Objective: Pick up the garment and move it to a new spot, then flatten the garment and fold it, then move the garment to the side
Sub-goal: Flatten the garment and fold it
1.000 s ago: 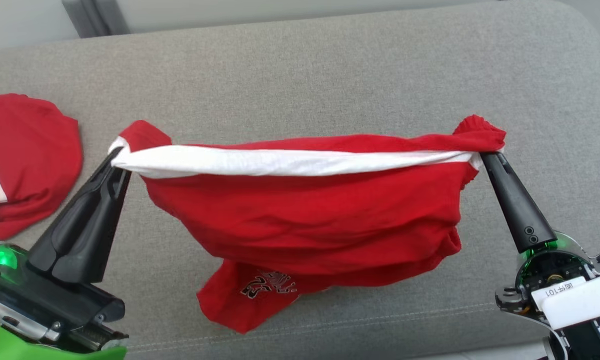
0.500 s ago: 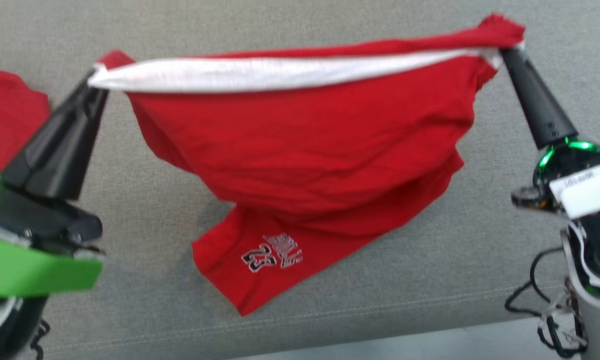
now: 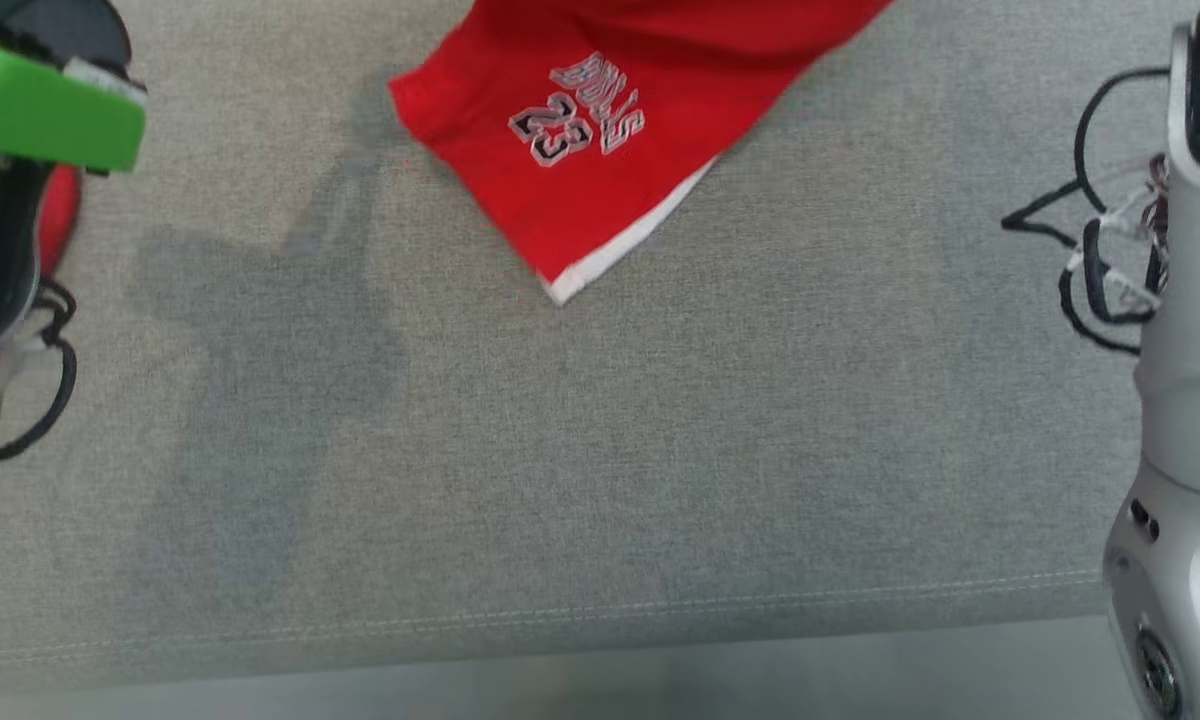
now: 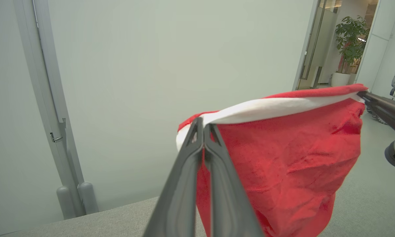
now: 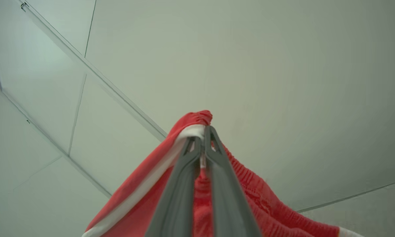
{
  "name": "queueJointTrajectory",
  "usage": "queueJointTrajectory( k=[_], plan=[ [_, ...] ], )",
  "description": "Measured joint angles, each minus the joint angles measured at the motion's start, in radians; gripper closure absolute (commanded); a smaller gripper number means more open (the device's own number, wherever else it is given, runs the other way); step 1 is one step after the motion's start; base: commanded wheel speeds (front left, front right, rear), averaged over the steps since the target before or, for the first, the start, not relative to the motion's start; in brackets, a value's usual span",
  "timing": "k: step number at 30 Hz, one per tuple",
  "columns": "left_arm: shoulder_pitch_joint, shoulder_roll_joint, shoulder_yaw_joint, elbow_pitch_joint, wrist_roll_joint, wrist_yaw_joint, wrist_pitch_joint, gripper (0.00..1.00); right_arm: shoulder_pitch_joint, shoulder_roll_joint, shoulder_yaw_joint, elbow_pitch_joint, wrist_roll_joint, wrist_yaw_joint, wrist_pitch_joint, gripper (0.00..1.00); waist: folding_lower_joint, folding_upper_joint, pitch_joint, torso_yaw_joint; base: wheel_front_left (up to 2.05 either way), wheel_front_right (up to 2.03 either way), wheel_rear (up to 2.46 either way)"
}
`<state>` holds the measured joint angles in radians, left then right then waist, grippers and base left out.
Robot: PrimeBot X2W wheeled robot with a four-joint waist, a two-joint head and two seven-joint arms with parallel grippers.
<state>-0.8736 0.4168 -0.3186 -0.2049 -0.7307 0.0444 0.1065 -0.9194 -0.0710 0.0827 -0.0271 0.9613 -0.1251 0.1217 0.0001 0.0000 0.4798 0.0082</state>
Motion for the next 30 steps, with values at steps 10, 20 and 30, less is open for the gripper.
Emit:
queueJointTrajectory(
  k=[10, 20, 30],
  plan=[
    [-0.125, -0.033, 0.013, 0.046, 0.125, -0.039, -0.197, 1.00, -0.083, -0.009, 0.075, 0.010, 0.014, 0.102, -0.070, 1.00, 0.0003, 0.0000, 0.068, 0.015, 0.00, 0.00, 0.00],
    [0.502, -0.090, -0.055, 0.141, 0.049, -0.006, -0.307, 1.00, 0.472, -0.005, 0.103, 0.120, 0.088, 0.171, -0.062, 1.00, 0.0000, 0.0000, 0.014, -0.014, 0.00, 0.00, 0.00],
    [0.668, -0.119, -0.065, 0.133, 0.040, -0.002, -0.346, 1.00, 0.653, -0.031, 0.119, 0.102, 0.104, 0.205, -0.059, 1.00, -0.0001, 0.0000, -0.071, -0.052, 0.00, 0.00, 0.00]
  ],
)
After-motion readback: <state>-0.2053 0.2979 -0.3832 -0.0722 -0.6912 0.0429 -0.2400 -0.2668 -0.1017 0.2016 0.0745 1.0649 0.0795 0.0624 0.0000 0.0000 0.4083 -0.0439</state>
